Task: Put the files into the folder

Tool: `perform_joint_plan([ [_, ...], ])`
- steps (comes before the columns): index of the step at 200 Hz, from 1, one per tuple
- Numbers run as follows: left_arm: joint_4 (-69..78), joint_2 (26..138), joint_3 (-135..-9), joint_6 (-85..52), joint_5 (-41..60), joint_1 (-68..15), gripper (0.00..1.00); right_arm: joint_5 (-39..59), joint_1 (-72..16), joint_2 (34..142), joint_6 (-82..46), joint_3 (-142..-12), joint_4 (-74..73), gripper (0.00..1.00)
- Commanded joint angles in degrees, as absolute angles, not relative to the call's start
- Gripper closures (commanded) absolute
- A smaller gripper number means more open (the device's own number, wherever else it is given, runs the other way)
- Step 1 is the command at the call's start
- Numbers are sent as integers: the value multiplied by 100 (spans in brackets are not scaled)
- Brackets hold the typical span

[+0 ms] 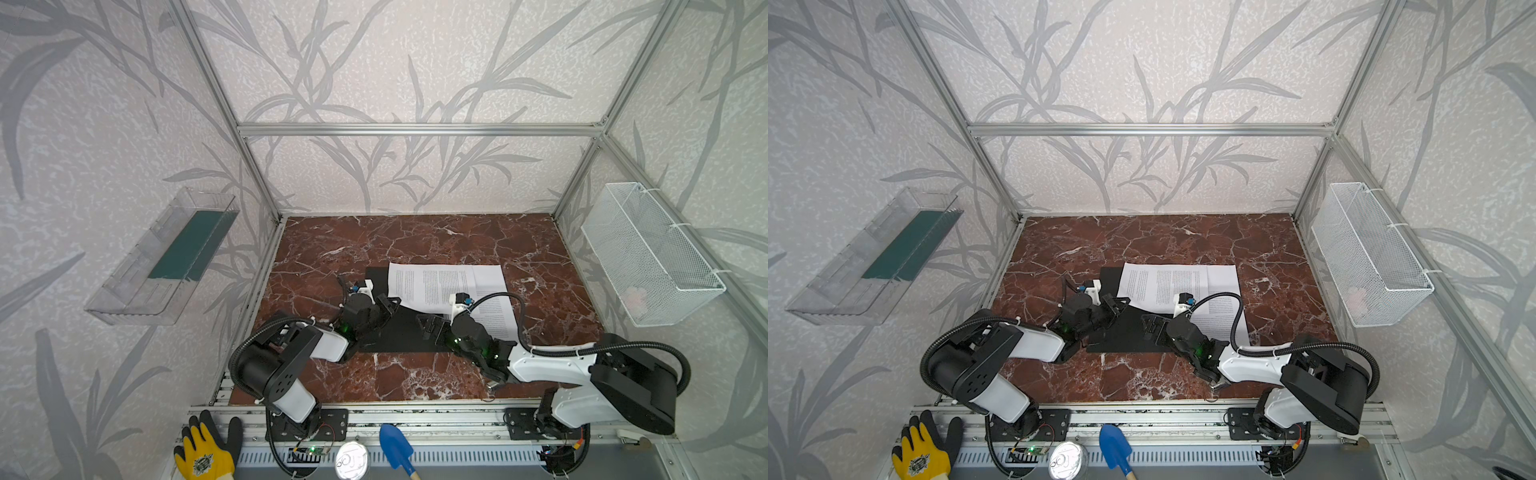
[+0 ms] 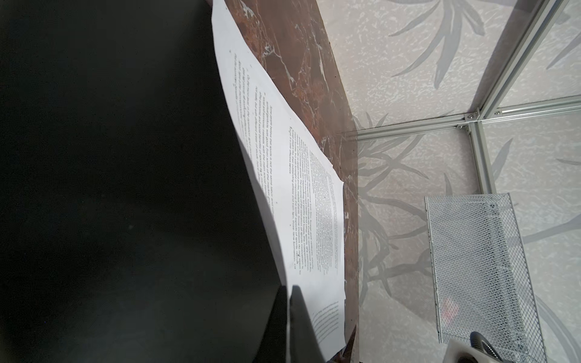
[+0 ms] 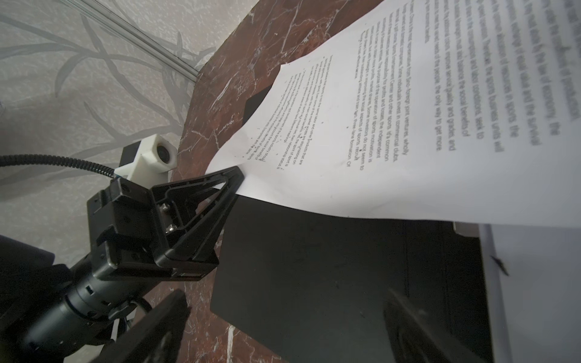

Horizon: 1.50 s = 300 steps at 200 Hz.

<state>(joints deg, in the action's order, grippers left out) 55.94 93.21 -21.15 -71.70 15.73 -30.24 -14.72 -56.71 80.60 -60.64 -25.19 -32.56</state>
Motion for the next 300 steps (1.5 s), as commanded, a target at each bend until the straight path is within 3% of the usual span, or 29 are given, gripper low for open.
perform_joint_plan([
  [1,6412,9590,-2020,-7567,1804,-3013,100,-1856,-5704,8194,-6323,-2385,-3734,4],
  [50,6964,9989,-2036,-7859,2006,-3006,100,-2214,-5702,8385,-6655,-2488,-3771,6],
  [123,7111,10020,-2026,-7923,2057,-3031,100,-2414,-5656,9471,-7323,-2531,-5527,15],
  [173,7228,10149,-2033,-7975,2066,-3049,100,-2675,-5657,10211,-7457,-2606,-6607,34],
  [186,7263,10188,-2032,-7982,2068,-3042,100,-2744,-5651,10353,-7479,-2624,-6825,43],
  [240,7385,10302,-2027,-8023,2069,-3057,100,-3027,-5646,10772,-7647,-2707,-7348,46],
  [300,7470,10368,-2015,-8041,2048,-3055,100,-3197,-5563,10989,-7782,-2594,-7783,67],
])
